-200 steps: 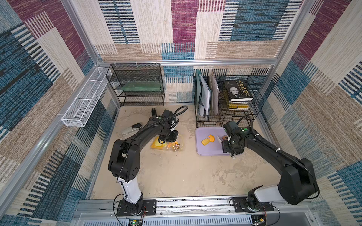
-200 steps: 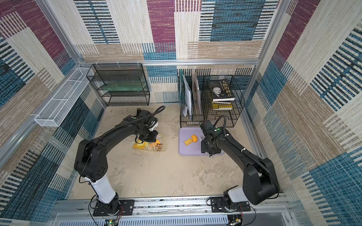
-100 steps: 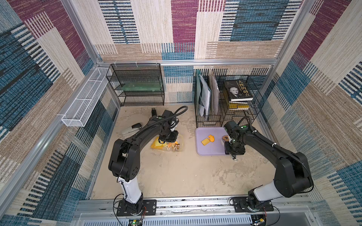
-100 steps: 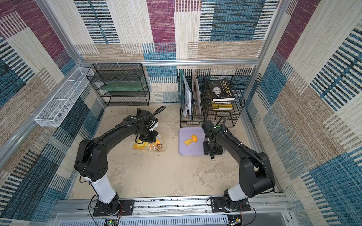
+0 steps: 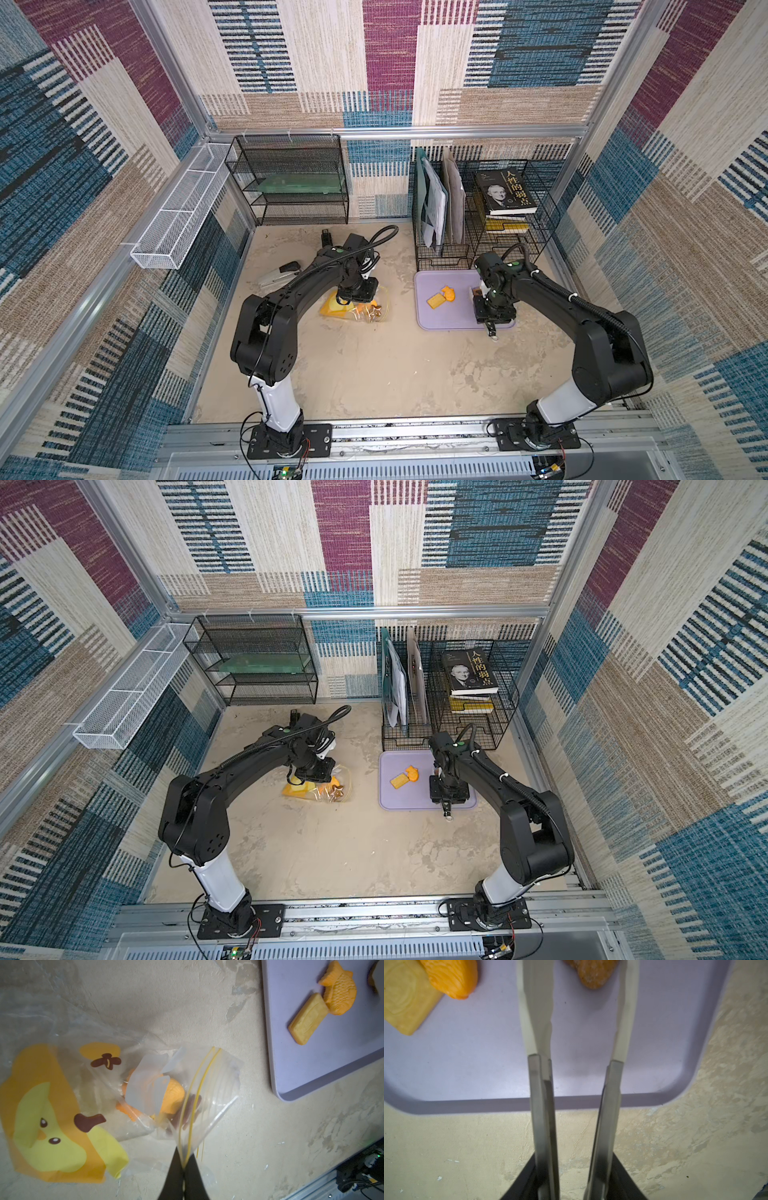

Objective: Put the cookies into a resealable bag to prevent moisture
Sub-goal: Pick up the cookie from the tray, then place the cookie in the ziploc bag.

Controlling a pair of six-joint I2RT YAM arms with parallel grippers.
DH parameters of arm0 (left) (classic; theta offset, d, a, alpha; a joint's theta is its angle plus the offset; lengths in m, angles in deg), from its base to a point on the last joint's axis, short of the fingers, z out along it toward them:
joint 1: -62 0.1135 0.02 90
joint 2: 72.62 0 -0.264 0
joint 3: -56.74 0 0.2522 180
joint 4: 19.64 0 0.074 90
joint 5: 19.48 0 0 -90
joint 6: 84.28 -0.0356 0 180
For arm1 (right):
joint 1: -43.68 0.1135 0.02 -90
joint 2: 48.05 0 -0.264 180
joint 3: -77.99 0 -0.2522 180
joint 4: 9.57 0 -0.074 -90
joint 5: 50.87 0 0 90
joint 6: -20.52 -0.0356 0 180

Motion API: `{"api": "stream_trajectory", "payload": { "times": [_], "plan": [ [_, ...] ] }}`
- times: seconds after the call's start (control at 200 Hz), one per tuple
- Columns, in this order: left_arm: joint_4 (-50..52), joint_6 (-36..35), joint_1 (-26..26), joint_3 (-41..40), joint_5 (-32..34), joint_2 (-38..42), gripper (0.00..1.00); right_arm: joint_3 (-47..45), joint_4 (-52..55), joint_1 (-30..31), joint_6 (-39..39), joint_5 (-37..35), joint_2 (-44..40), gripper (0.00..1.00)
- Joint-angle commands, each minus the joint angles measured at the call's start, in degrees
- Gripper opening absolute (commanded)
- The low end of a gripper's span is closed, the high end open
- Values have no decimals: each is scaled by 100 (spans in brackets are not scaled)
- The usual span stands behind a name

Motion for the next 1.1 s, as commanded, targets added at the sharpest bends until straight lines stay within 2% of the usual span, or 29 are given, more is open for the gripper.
{"api": "stream_trajectory", "payload": {
  "times": [0.0, 0.215, 0.551, 0.846, 1.092],
  "plan": [
    [-58, -17, 10, 14, -51, -16, 0, 63, 1, -28, 63, 31, -83, 42],
    [-61, -18, 14, 14, -60, -8, 0, 277, 180, 43, 19, -36, -332, 40],
    [-57, 39, 3, 144, -243, -113, 0, 375, 517, 179, 87, 331, -929, 40],
    [-41, 13, -63, 268, -533, -249, 0, 368, 170, 379, 168, 1388, -1185, 40],
    [73, -5, -82, 357, -465, -208, 0, 431, -537, 1041, -10, 2297, -939, 40]
  ]
}}
